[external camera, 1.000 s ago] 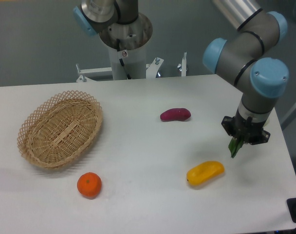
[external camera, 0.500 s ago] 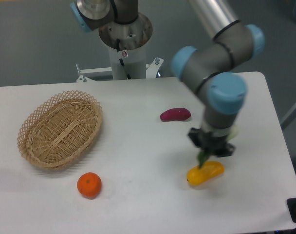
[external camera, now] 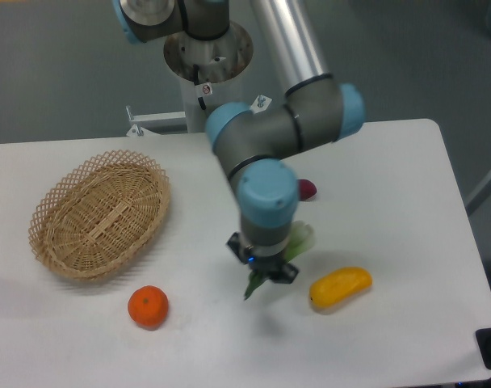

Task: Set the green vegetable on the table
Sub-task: 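Lower the bok choy onto the table beside the orange and release it, then raise the open gripper away from the placed bok choy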

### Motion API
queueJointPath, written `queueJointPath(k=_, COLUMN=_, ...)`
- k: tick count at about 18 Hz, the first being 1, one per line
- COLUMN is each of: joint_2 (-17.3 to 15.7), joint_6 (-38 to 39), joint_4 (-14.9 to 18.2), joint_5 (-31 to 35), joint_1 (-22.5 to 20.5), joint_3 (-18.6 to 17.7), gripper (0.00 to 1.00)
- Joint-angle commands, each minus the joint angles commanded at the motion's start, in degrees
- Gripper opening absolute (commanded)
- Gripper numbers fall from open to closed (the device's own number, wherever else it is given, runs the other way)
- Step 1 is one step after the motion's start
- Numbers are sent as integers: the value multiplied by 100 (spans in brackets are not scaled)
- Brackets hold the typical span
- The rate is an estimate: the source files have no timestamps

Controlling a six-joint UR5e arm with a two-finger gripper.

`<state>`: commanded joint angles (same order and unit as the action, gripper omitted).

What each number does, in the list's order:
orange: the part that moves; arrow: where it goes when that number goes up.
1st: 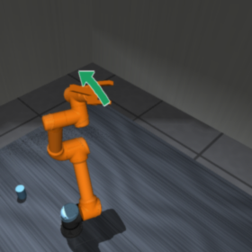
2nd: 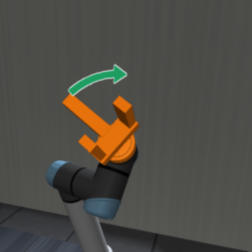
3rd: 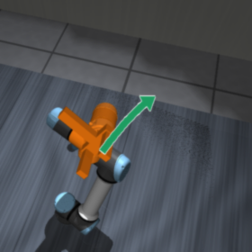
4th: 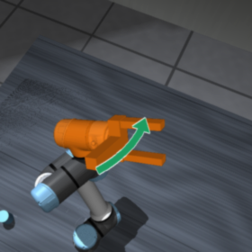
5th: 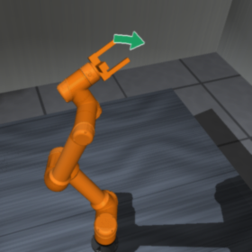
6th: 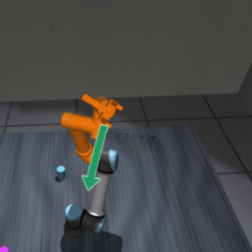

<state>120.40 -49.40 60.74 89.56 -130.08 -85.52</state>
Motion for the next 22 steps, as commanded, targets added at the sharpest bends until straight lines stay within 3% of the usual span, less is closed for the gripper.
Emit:
queueJointPath(k=1, joint_2=35, joint_6=27, joint_4=-62, joint_5=-9, joint_1=9, joint_3=0, gripper=17)
queueJointPath(k=4, joint_2=53, joint_6=18, joint_4=-71, joint_5=-44, joint_1=27, joint_3=-9, gripper=35)
queueJointPath(k=6, joint_2=53, joint_6=18, joint_4=-98, joint_5=-26, joint_1=27, joint_3=-18, gripper=61)
queueJointPath(k=8, joint_2=45, joint_6=-8, joint_4=-115, joint_5=-18, joint_1=27, joint_3=-35, gripper=69)
queueJointPath(k=10, joint_2=36, joint_6=-17, joint_4=-150, joint_5=0, joint_1=27, joint_3=-35, gripper=100)
queueJointPath(k=17, joint_2=-34, joint_6=-297, joint_4=-142, joint_5=254, joint_1=-26, joint_3=52, gripper=100)
queueJointPath(k=22, joint_2=-245, joint_6=-693, joint_4=-89, joint_5=369, joint_1=-473, joint_3=79, gripper=100)
